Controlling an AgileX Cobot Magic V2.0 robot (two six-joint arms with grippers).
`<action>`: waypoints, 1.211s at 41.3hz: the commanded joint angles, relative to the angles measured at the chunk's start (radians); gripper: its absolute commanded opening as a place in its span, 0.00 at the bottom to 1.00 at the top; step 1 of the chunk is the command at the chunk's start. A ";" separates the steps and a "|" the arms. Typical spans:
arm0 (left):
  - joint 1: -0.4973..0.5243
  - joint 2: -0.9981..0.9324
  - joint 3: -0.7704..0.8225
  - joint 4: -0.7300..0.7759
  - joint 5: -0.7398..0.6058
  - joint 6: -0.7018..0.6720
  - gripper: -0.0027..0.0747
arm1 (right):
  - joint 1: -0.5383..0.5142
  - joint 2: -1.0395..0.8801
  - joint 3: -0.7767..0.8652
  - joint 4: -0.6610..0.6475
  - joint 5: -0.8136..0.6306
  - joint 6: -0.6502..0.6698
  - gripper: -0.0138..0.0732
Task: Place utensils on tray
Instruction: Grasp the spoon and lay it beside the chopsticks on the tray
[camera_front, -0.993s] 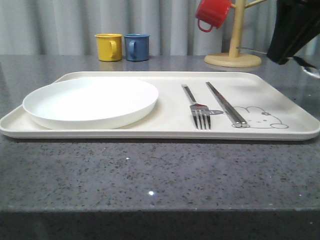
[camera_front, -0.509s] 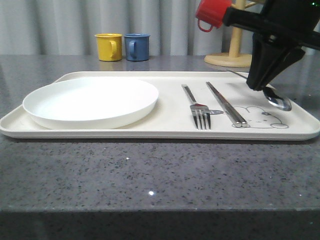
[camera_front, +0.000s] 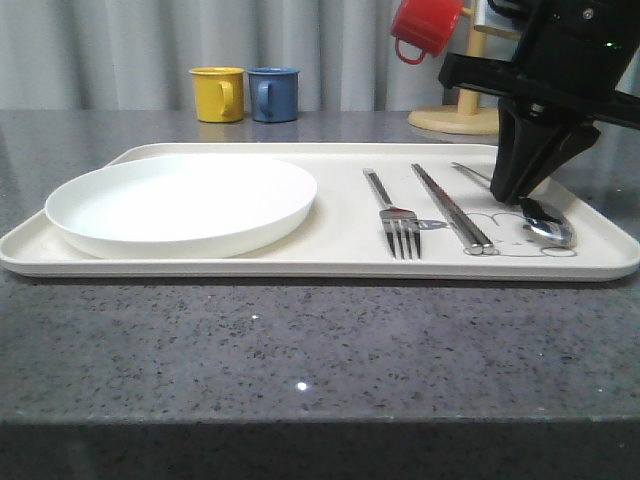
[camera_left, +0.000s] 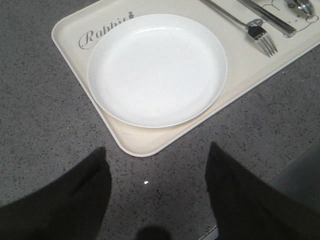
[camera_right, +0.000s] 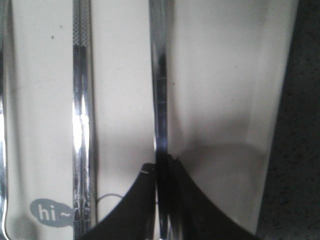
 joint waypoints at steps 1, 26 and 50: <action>-0.008 -0.004 -0.027 0.000 -0.069 -0.009 0.55 | -0.002 -0.040 -0.021 0.004 -0.028 0.000 0.39; -0.008 -0.004 -0.027 0.000 -0.069 -0.009 0.55 | -0.001 -0.364 -0.031 -0.127 0.143 -0.151 0.55; -0.008 -0.004 -0.027 0.000 -0.069 -0.009 0.55 | -0.001 -0.976 0.278 -0.169 0.227 -0.188 0.55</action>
